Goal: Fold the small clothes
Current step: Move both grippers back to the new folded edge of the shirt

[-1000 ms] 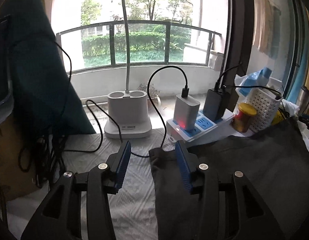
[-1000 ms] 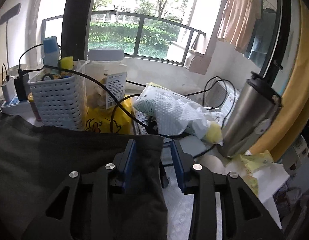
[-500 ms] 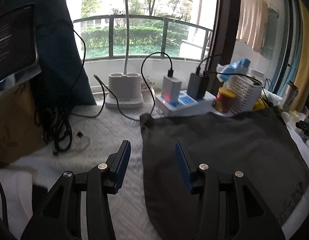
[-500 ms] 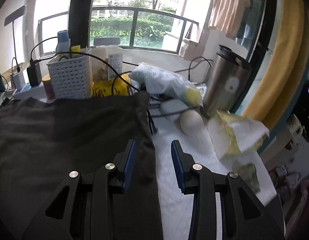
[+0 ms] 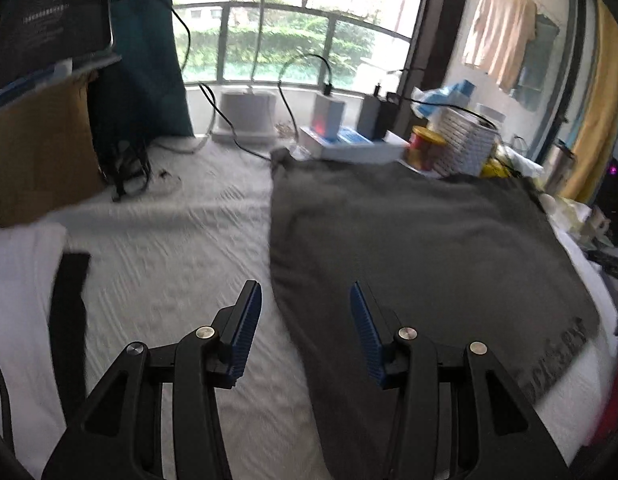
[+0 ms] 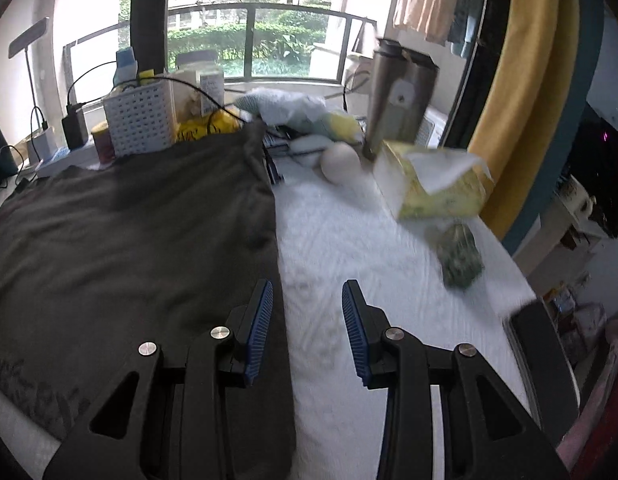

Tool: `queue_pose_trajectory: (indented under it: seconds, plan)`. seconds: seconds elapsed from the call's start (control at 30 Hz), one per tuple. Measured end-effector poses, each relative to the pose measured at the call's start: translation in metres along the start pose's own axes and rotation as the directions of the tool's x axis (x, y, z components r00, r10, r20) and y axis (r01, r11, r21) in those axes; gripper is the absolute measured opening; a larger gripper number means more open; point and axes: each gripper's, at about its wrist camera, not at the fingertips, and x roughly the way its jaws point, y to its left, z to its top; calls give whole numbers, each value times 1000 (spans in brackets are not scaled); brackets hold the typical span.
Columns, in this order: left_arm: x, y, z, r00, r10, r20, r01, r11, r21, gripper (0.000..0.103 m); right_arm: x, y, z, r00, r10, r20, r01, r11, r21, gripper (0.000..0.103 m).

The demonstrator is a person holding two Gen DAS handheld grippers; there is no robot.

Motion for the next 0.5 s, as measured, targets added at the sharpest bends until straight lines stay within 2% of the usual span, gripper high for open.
queue_pose_trajectory:
  seconds: [0.37, 0.5]
  plan:
    - [-32, 1, -39, 997, 44, -63, -41, 998, 48, 49, -16, -13, -46, 999, 28, -44, -26, 999, 47, 36]
    - [-46, -3, -51, 996, 25, -83, -20, 998, 62, 49, -19, -15, -57, 998, 43, -54, -40, 997, 62, 36]
